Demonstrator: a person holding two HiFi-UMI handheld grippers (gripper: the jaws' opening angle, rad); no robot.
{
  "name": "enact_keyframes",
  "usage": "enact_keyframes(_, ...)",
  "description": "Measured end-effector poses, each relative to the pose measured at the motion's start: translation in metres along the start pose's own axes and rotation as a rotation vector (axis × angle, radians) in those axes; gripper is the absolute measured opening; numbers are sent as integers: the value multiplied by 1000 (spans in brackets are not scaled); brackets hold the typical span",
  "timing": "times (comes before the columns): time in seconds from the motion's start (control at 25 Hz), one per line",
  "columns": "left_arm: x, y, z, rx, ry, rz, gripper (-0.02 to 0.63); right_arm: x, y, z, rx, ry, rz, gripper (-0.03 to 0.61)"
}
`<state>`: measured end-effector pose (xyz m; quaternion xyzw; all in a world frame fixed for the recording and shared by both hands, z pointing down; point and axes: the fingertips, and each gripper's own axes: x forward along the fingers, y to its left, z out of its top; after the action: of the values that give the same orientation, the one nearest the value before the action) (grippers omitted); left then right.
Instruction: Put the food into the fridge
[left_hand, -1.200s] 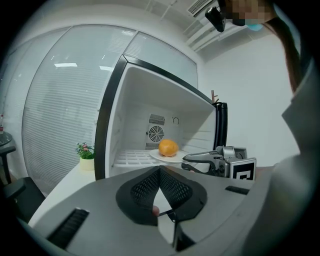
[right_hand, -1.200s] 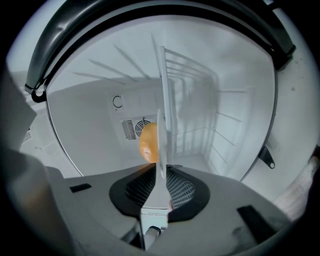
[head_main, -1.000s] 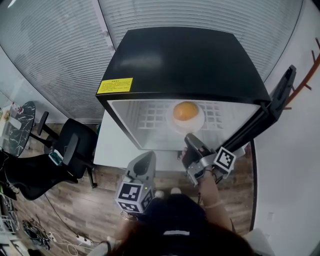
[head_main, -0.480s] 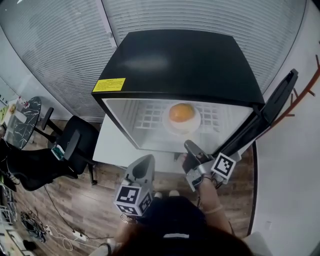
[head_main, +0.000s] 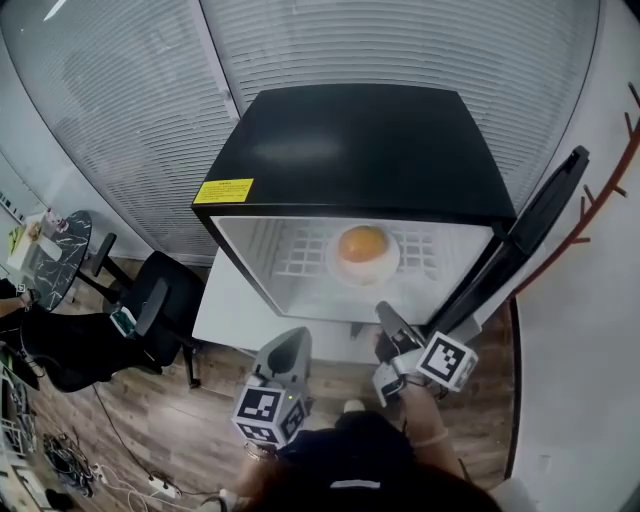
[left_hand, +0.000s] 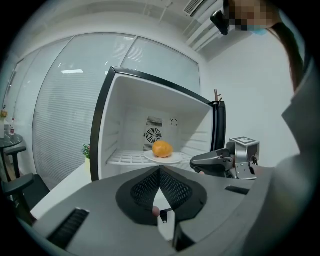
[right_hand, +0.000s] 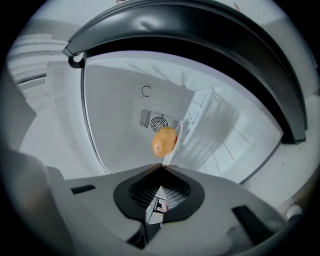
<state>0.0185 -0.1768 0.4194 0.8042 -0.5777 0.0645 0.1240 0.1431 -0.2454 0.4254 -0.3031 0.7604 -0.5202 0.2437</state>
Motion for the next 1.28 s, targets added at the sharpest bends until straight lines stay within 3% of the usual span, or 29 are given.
enact_keyframes(0.12,-7,-2,-2,-6,5,-9,11,-20,-16,-1,-127,6,-182,-5)
enact_keyframes(0.16,-10,-3,-2,-6,5,-12,12,-24,-15,-3,-154,6,-204,-5)
enact_keyframes(0.64,-71,-12,-16,0,-6,-51,11,-67,30,-41,-305,-56,-220,-6)
enact_keyframes(0.88,-104,-18,-26,0,-12,-61,11,-91,53,-57,-438,-108,-220,-6)
enact_keyframes(1.28,-148,-27,-36,8,-42,-54,11,-131,67,-77,-459,-160,-245,-6)
